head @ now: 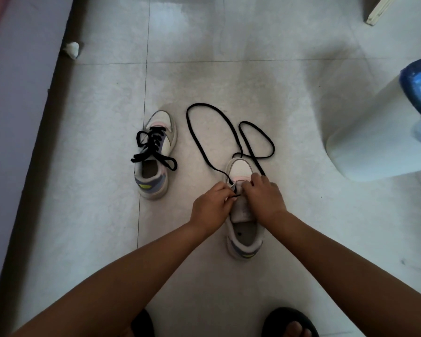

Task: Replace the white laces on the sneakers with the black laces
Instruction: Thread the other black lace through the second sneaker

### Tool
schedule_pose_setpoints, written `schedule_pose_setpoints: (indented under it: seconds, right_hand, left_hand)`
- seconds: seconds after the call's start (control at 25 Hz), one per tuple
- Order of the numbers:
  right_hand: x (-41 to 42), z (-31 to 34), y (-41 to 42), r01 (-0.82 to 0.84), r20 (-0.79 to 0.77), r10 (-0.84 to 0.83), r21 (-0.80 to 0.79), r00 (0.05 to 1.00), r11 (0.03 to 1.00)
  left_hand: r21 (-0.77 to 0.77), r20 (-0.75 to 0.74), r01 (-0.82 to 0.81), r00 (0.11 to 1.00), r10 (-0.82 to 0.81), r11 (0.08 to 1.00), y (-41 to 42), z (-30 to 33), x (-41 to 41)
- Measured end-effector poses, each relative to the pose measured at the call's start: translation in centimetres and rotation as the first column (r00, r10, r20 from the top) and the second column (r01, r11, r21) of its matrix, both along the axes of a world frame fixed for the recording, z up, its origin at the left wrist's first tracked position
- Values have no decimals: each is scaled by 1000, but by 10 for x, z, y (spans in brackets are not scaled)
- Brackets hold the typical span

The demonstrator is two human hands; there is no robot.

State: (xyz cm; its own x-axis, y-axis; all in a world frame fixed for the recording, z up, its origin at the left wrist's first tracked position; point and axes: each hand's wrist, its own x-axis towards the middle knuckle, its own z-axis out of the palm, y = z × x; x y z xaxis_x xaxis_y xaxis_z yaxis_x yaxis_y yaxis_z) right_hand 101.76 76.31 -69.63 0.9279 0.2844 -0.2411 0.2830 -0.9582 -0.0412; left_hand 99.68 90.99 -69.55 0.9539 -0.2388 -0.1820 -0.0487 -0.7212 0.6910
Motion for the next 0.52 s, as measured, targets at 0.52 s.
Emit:
schedule_pose_setpoints:
  seconds: [0.52]
  right_hand:
    - [4, 16, -6, 284, -321, -254, 52, 912, 957]
  left_hand:
    - [-287, -336, -391, 896, 290, 874, -24, -3, 11]
